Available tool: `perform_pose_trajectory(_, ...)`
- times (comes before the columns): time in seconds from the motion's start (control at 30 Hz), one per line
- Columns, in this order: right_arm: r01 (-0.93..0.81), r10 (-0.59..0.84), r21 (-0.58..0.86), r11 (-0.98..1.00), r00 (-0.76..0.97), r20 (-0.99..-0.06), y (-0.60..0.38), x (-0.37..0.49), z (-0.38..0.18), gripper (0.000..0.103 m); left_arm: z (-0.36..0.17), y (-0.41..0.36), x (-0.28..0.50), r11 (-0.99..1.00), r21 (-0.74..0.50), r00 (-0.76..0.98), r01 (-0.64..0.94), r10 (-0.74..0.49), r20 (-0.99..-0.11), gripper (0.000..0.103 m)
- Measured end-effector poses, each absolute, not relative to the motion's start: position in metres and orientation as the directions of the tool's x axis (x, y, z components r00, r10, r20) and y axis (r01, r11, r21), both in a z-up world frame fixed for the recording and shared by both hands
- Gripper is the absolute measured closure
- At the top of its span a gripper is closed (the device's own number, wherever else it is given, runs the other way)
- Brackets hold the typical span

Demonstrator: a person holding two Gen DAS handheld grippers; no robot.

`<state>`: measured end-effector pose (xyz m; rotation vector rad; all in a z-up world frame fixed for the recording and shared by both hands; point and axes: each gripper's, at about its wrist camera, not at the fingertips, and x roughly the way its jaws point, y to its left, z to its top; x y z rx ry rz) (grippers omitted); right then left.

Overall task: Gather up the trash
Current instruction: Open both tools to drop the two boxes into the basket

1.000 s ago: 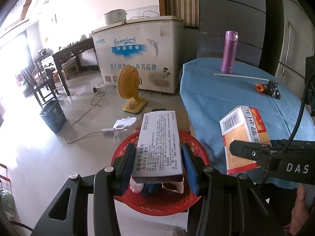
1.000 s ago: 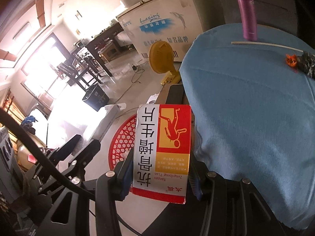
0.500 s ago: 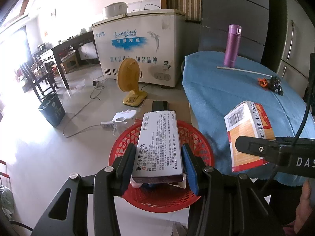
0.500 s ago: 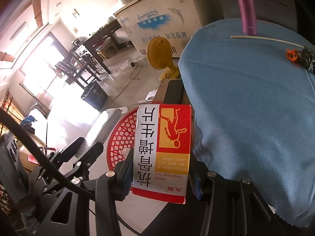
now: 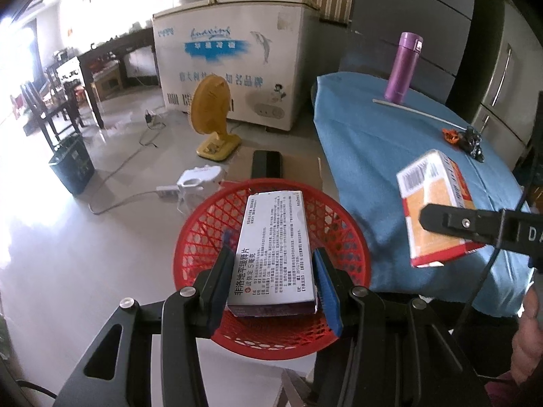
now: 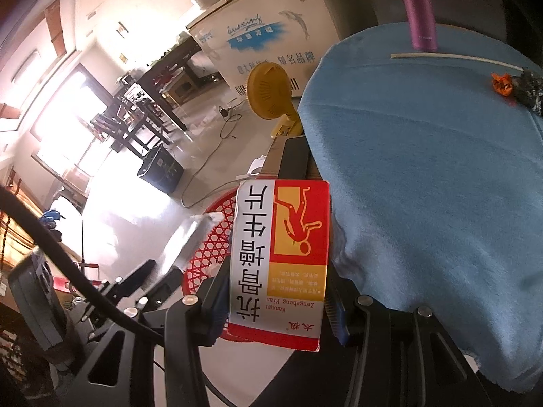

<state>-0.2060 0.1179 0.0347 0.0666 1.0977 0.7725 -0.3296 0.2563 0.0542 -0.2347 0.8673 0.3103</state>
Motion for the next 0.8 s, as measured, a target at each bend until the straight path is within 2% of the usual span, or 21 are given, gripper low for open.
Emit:
perform_pose_trajectory(0.27, -0.556, 0.611, 0.427, 0.713, 0.196, -0.767, 0.14, -0.198, 0.028, 0.049, 0.046, 0.262, -0.33, 0.922, -0.08, 0.586, -0.378, 0.171, -0.792, 0.053)
perform_pose_trajectory(0.37, -0.564, 0.639, 0.45, 0.693, 0.191, -0.745, 0.145, -0.194, 0.03, 0.044, 0.046, 0.265, -0.332, 0.92, -0.071, 0.585, -0.385, 0.184, -0.79, 0.053)
perform_pose_trajectory(0.63, -0.545, 0.646, 0.464, 0.699, 0.202, -0.736, 0.13, -0.201, 0.028, 0.044, 0.059, 0.264, -0.336, 0.915, -0.052, 0.595, -0.4, 0.216, -0.774, 0.053)
perform_pose_trajectory(0.8, -0.515, 0.645, 0.466, 0.719, 0.247, -0.723, 0.104, -0.196, 0.034, 0.044, 0.084, 0.246, -0.338, 0.922, -0.009, 0.634, -0.387, 0.258, -0.729, 0.045)
